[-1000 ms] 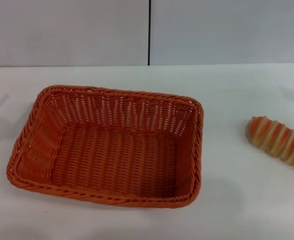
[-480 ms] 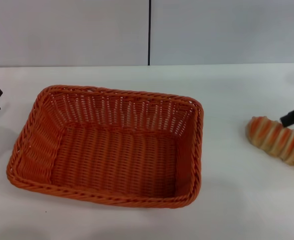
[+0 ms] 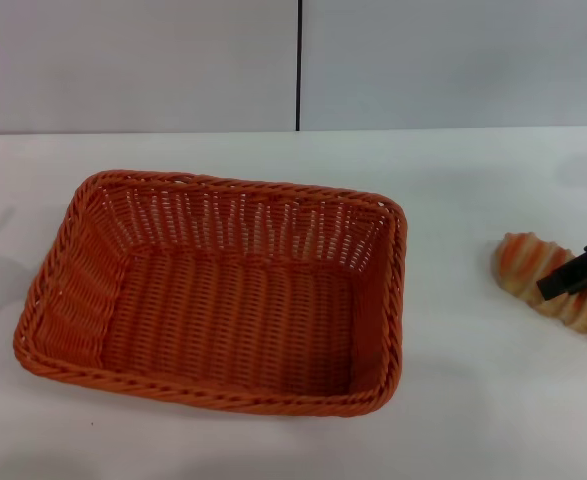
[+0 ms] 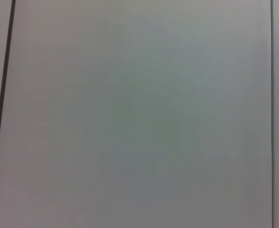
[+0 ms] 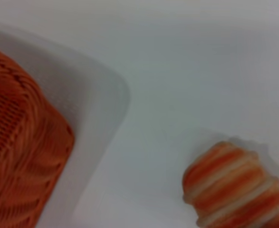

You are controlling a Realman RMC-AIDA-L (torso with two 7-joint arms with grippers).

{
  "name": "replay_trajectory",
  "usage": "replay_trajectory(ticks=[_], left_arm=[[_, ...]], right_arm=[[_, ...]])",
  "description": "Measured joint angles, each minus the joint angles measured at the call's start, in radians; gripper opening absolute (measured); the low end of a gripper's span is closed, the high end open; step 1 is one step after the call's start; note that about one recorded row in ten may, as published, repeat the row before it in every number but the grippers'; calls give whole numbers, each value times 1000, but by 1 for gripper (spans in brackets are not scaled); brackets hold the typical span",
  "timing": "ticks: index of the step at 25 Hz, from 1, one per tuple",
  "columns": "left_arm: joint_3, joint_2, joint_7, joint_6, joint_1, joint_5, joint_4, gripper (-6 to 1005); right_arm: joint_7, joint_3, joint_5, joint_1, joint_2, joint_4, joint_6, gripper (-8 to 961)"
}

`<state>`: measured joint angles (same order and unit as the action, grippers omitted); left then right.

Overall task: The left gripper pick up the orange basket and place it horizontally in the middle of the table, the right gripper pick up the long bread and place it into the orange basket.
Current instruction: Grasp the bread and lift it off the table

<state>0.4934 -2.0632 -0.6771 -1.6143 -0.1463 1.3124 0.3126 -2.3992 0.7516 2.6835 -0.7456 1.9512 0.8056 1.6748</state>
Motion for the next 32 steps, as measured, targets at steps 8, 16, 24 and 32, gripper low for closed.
replay_trajectory(ticks=[8,16,24,32], left_arm=[[-6,0,-2,-7,5,-1,-1,818],[-6,0,-3,-9,2,-1,-1,817],[-8,1,-5,-9,-4,-1,-1,816],[-19,1,-6,-11,-9,-2,-1,816]], right_arm=[[-20,5,61,-4,-3,-45,-77,486],[-20,4,70,6,-1,-68,-157,483],[9,2,65,11,7,-68,-180,369],[29,-5,-32,33,10,35,-132,202]])
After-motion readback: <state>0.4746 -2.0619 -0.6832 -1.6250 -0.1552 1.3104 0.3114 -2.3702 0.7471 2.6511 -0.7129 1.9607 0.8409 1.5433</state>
